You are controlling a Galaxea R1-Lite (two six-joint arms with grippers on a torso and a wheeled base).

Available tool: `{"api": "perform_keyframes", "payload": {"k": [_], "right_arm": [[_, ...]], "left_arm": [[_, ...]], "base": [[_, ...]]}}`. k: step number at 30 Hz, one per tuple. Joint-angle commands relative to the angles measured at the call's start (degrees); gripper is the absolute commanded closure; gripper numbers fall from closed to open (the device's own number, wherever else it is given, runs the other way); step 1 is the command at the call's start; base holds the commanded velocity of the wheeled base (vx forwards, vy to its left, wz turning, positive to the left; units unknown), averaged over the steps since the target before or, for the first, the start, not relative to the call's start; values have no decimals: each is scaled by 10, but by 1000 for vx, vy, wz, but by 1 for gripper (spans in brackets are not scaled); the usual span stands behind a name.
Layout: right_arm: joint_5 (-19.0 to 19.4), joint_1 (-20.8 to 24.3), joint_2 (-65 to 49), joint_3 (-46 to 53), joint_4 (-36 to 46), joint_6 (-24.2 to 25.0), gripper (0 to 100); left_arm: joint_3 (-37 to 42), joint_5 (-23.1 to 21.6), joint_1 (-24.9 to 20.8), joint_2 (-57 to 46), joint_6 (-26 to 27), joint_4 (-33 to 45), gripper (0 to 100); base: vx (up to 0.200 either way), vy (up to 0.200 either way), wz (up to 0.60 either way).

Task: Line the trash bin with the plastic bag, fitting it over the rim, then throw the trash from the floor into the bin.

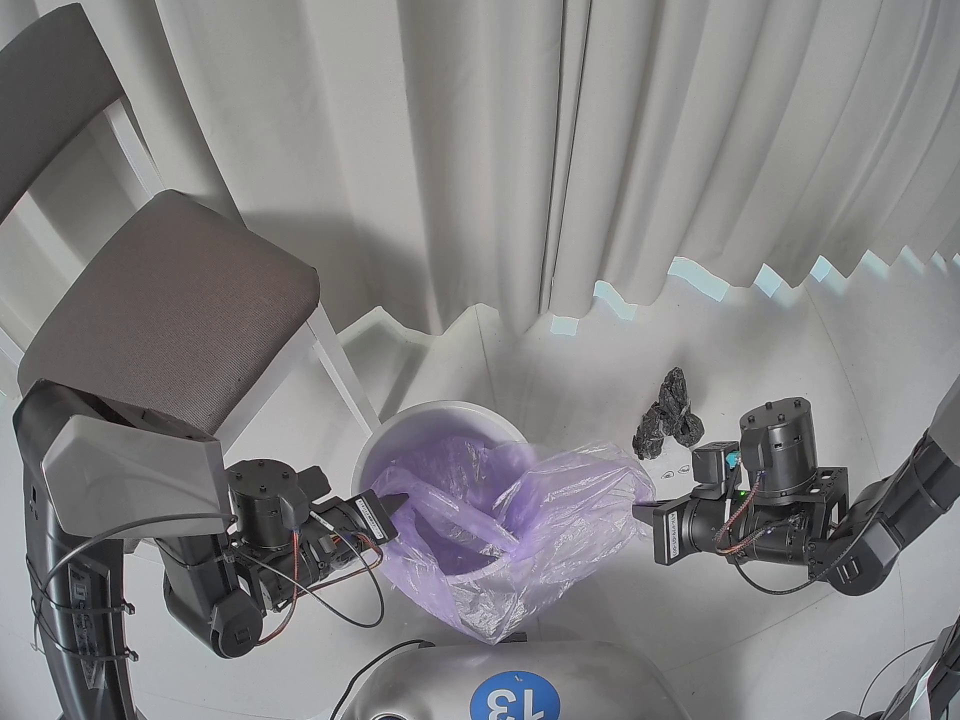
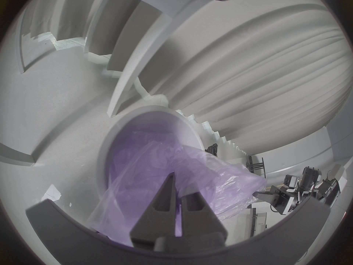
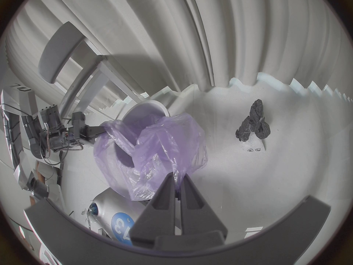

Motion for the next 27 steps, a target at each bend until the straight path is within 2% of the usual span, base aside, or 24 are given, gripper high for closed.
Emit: {"api": "perform_keyframes", "payload": {"k": [1, 10, 12, 17, 24, 27], "right_arm": [[1, 6, -10, 3, 0, 0, 100], [1, -6, 12, -3, 0, -1, 100], [3, -22, 17, -7, 0, -2, 100], [10, -51, 39, -23, -4, -2, 100], [11, -62, 47, -25, 1, -6, 100], [11, -58, 65, -23, -1, -11, 100]], "left_arm": [[-8, 3, 0, 11, -1, -10, 100], [-23, 1, 44, 42, 20, -10, 100], [-16, -3, 64, 40, 61, -10, 100], [-16, -8, 91, 42, 88, -10, 100], [13, -67, 120, 7, 93, -10, 100], [33, -83, 126, 2, 123, -10, 100]], "base": [[0, 0, 0], [0, 0, 0], [0, 0, 0], [0, 0, 0], [0, 0, 0], [0, 0, 0]]}}
